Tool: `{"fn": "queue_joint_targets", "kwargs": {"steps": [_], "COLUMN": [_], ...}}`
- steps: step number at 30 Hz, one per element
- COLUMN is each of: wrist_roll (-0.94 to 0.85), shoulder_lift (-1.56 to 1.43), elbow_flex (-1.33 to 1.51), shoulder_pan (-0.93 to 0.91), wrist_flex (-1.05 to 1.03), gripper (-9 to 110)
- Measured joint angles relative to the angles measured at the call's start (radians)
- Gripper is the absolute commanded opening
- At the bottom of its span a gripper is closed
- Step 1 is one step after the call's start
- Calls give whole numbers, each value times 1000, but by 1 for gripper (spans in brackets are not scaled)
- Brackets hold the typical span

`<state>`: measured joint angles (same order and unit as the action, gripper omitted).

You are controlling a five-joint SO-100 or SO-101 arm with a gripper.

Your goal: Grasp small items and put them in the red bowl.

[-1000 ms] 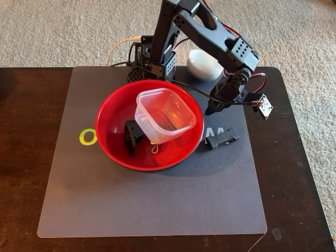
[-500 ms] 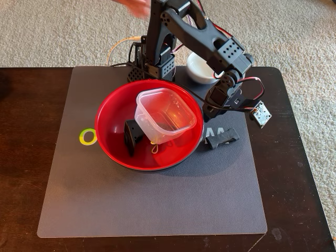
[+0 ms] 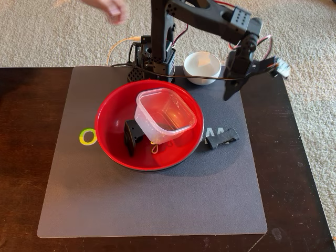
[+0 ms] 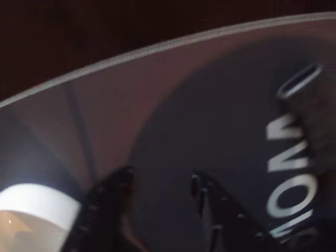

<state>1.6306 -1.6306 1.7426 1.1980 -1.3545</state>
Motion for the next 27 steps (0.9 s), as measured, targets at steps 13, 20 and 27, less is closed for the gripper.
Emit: {"fn": "queue_joint_targets", "kwargs": {"steps": [13,20,27], "wrist_roll": [164,147,138], "shoulder_lift": [-410,-506,-589], "elbow_flex": [267,382,552], "shoulder_pan": [40,109,225], "wrist_flex": [-129,-164,-147], "gripper": [31,31,31]}}
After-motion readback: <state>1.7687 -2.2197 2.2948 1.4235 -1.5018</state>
